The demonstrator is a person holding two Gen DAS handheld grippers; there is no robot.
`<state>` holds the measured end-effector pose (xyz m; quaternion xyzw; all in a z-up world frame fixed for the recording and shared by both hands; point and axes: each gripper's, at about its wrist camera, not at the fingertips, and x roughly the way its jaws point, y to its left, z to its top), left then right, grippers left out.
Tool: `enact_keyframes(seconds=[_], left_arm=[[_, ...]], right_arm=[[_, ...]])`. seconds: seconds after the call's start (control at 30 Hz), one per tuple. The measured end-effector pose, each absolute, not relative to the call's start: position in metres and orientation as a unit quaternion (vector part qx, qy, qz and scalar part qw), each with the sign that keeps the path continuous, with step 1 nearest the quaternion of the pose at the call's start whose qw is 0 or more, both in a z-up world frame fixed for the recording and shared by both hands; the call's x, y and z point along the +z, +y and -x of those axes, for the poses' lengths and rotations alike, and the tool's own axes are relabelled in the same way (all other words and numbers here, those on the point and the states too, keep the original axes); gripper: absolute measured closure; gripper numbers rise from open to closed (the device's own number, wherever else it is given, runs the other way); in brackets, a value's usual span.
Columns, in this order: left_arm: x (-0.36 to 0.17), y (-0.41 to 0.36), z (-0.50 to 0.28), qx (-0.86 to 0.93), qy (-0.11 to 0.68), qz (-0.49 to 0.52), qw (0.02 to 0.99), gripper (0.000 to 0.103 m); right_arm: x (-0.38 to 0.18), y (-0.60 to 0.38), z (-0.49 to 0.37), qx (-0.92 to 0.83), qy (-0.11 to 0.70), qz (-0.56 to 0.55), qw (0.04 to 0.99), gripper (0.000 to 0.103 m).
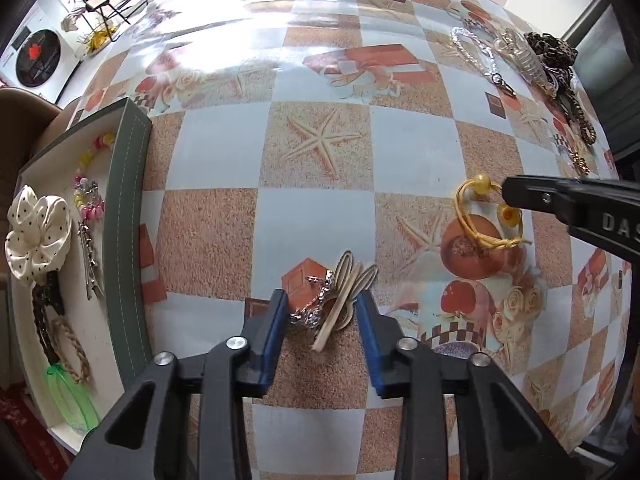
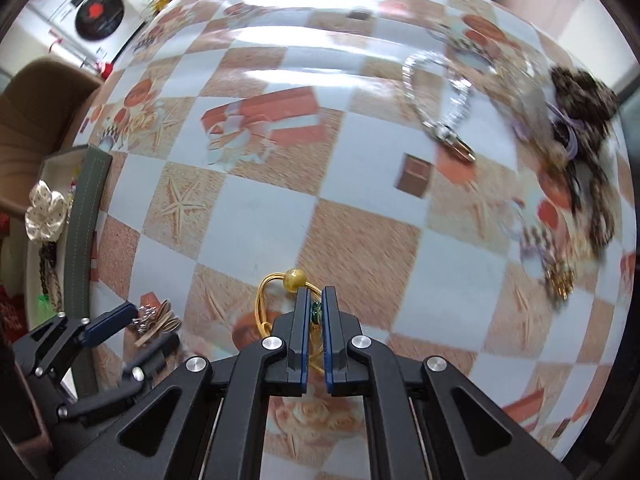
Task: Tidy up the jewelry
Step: 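Grasp the small silver charm with the left gripper while the right grasps the yellow cord hair tie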
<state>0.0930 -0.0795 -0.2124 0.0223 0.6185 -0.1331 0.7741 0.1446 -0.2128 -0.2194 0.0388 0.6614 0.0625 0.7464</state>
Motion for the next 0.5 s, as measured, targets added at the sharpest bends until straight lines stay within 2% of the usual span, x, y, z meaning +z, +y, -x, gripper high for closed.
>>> enact_keyframes(seconds=[0.13, 0.17, 0.2, 0.5], left_arm=[[-0.206, -0.077, -0.092, -0.148, 0.615, -0.015, 0.774, 0.071], [-0.202, -0.072, -0.088, -0.153, 0.612, -0.011, 0.776, 0.081], [-0.2, -0.072, -0.088, -0.16, 0.614, -0.006, 0.773, 0.098], [-0.189, -0.065, -0.079, -0.173, 0.618, 0.022, 0.766, 0.098]], right_arm=[[-0.211, -0.226, -0.129, 0.052, 0.66, -0.063, 0.747, 0.097], [-0.209, -0.229, -0.126, 0.051, 0.659, -0.068, 0.747, 0.097], [-0.207, -0.226, -0.124, 0.05, 0.659, -0.074, 0.747, 0.097], [-0.189, -0.242, -0.103, 0.043, 0.655, -0.109, 0.746, 0.097]])
